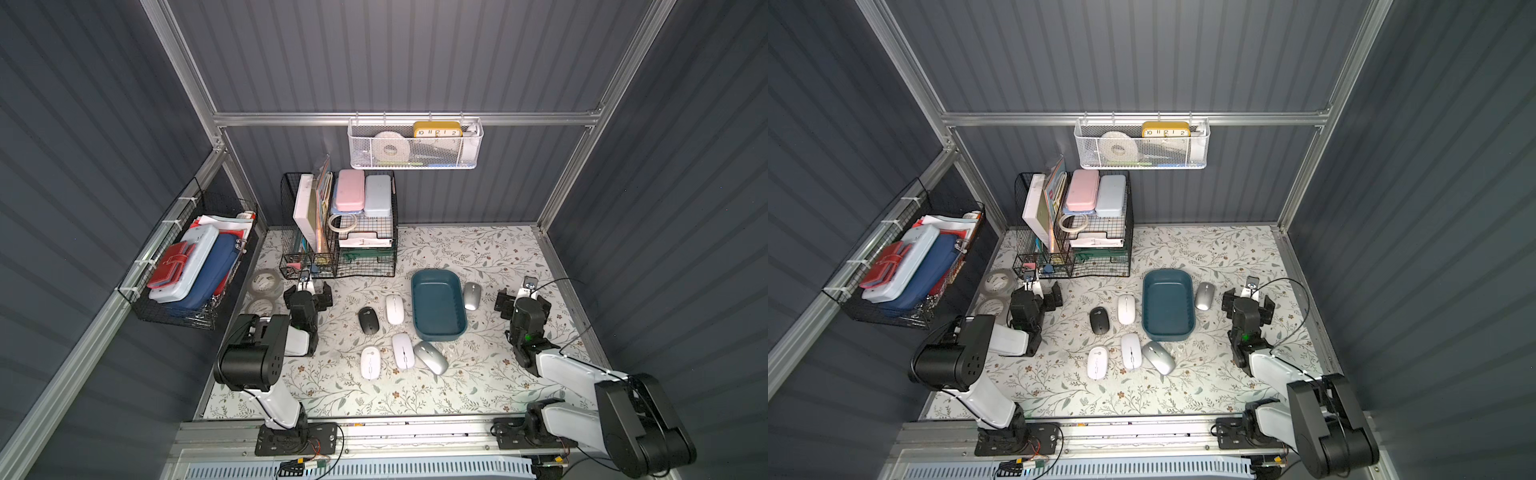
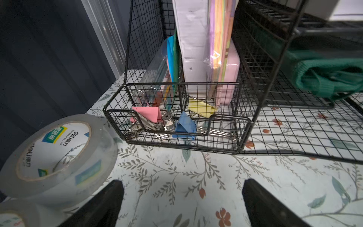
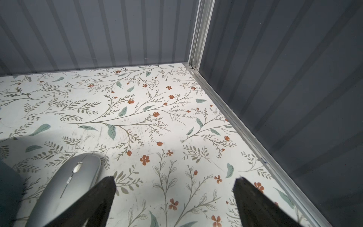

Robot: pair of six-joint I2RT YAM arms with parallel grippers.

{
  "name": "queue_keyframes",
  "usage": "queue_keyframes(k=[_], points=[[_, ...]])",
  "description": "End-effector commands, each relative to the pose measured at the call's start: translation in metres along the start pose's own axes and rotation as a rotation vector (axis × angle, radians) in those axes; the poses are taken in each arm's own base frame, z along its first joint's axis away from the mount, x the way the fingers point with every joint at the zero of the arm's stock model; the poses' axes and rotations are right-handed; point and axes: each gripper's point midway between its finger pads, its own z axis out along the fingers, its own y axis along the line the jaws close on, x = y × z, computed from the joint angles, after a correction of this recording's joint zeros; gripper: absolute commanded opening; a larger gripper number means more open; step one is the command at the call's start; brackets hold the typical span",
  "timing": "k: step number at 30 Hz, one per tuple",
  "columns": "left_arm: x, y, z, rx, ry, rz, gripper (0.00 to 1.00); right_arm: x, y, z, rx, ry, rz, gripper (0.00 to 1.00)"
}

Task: Take out the mouse from the storage box
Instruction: Reset both arms

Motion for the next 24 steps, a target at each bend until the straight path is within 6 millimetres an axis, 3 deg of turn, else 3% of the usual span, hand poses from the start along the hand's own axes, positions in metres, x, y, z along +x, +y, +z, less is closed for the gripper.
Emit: queue_keyframes(k=[1,6,9,13,16,24], points=[[0.006,0.001,0.000,0.001,0.032,-0.024,0.99,-0.035,0.006,0.003,-0.042,-0.156,0.047,0.99],[0.006,0.001,0.000,0.004,0.033,-0.026,0.99,-0.015,0.015,0.023,-0.103,-0.148,0.069,0.99],[0.006,0.001,0.001,0.004,0.033,-0.026,0.99,-0.018,0.020,0.031,-0.100,-0.201,0.054,0.99],[0.006,0.001,0.001,0.004,0.033,-0.026,0.99,-0.011,0.018,0.041,-0.087,-0.069,0.055,0.99],[0.006,0.001,0.001,0.002,0.034,-0.026,0.99,-0.015,0.019,0.043,-0.087,-0.130,0.052,0.99],[0.009,0.009,0.004,0.007,0.060,-0.055,0.99,-0.013,0.018,0.044,-0.076,-0.082,0.055,0.99]])
